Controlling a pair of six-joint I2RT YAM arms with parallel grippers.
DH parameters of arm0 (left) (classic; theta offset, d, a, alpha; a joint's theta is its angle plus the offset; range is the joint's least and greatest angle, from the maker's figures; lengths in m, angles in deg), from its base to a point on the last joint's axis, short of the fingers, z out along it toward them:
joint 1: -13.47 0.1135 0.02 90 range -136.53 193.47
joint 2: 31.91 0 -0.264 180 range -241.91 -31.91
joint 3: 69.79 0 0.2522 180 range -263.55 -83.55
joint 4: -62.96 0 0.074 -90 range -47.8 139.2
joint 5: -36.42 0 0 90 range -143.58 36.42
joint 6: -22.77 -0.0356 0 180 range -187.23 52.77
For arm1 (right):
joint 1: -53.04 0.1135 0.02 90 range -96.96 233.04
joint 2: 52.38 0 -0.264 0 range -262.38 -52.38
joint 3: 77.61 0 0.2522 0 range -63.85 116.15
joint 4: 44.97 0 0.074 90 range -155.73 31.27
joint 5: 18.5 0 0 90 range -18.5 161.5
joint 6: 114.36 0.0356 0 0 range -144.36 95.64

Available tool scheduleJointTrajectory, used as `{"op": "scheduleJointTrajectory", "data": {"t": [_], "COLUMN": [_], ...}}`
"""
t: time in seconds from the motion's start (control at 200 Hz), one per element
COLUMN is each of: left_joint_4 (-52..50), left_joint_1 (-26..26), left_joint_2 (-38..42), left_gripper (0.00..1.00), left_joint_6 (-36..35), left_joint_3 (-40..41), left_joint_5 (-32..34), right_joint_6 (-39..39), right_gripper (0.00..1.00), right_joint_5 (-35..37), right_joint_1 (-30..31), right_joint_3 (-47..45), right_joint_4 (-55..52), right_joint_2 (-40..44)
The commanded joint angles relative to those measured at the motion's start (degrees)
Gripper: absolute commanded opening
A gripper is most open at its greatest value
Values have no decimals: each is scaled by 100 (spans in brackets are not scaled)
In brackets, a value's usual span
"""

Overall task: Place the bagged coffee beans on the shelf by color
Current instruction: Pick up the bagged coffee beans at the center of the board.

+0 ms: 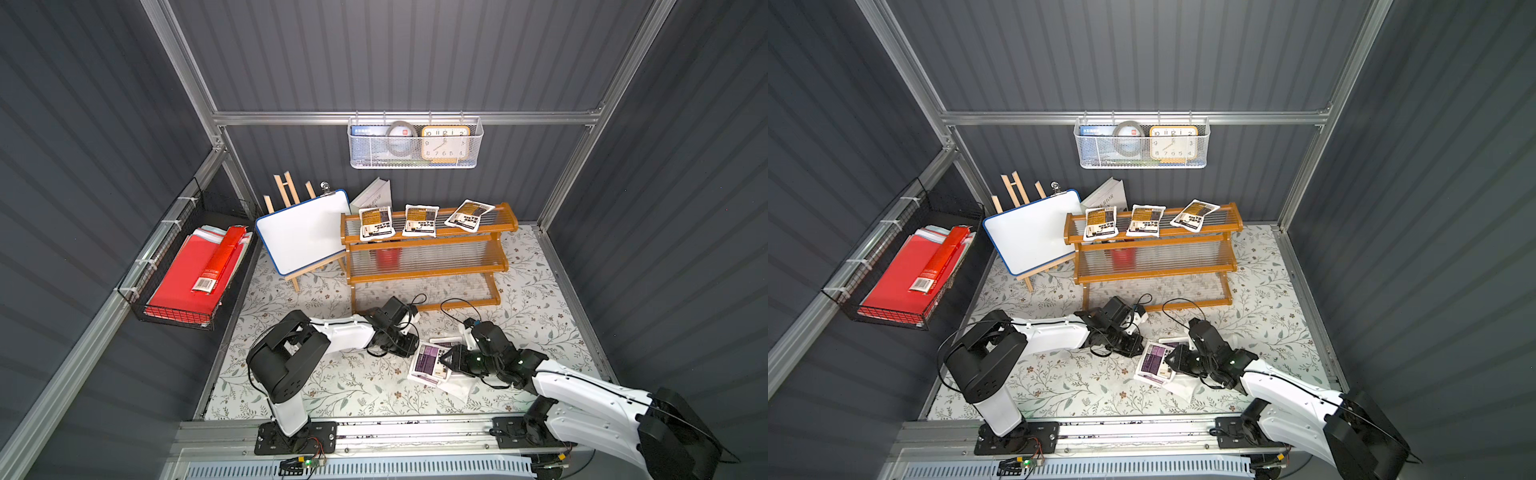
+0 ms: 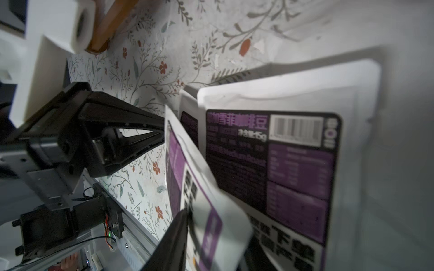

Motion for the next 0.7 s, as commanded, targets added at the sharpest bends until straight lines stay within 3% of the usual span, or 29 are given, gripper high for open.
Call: {"op": "scheduleJointTrajectory", "data": {"t": [0.0,0.135,0.21,0.295,0.39,0.48,0.61,0.695], "left_joint_4": [-299,-421,-442,-436,-435,-410,-465,-406], "left_joint_1": [-87,-87,-77,-69,-51,-51,-38,-25], "left_joint_2": [-235,-140,70,442,850,1196,1700,1996], "left_gripper": [0,0,1,4,18,34,39,40], "left_joint_6": [-169,-173,-58,305,766,1246,1795,2031], "left_joint_3": [59,81,57,47,3,28,141,310], "left_joint_5": [105,249,799,1883,2858,3469,4353,4590], "right_joint_6": [-48,-126,-188,-280,-355,-360,-156,154], "right_gripper": [21,0,0,0,0,0,0,0], "right_joint_5": [-130,-168,-14,440,1102,1778,2156,2216], "right_joint_1": [46,68,68,72,64,1,-363,-754], "right_joint_3": [77,156,244,475,798,1146,1523,1604], "right_joint_4": [492,409,147,-287,-575,-732,-654,-445], "right_joint_2": [7,117,251,535,925,1322,1662,1676]}}
